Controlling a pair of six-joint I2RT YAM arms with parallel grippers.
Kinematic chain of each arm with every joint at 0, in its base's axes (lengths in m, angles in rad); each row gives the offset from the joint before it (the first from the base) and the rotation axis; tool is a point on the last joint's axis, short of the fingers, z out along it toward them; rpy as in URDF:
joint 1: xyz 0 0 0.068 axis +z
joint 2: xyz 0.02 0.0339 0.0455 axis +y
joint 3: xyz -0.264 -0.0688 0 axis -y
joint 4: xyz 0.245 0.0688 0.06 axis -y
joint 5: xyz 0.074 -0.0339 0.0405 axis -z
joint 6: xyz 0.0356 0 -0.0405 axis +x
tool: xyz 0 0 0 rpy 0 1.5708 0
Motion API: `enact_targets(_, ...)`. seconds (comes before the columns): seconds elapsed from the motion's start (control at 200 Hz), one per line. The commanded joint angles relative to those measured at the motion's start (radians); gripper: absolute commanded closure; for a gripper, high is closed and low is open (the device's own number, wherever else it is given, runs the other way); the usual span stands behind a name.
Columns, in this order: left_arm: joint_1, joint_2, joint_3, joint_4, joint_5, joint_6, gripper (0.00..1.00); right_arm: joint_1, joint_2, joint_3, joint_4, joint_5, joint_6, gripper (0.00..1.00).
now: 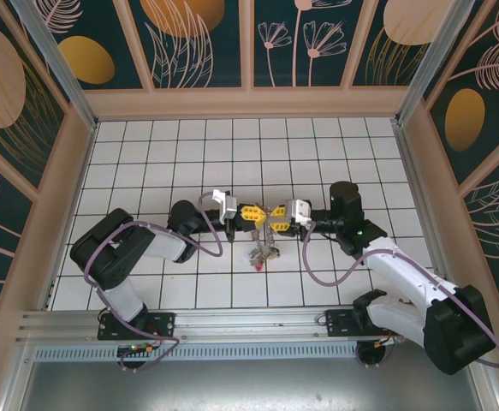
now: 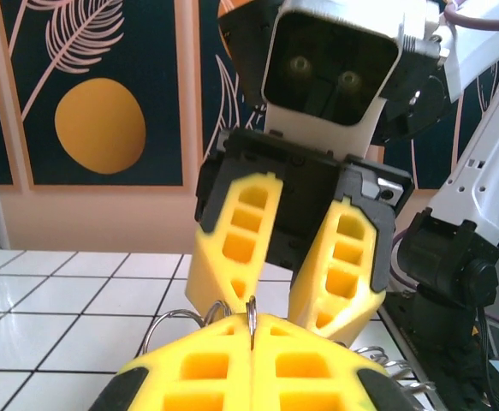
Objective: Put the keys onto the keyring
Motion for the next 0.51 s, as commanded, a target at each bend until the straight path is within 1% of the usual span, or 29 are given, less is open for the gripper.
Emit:
enact_targets(0.0, -0.001, 0.012, 0.01, 0.123, 0.021, -0.027, 1.0, 0.008, 0.005, -0.015, 0.106, -0.024, 0.055, 0.74)
enact_targets(0.39, 0.0, 0.041, 0.029, 0.222, 0.038, -0.09, 1.0, 0.018, 0.042, 0.007, 0.035, -0.038, 0.003, 0.75)
enact_targets(0.5, 0.001, 0.05, 0.03, 0.255, 0.043, -0.112, 1.0, 0.019, 0.047, 0.014, 0.017, -0.051, -0.009, 0.79)
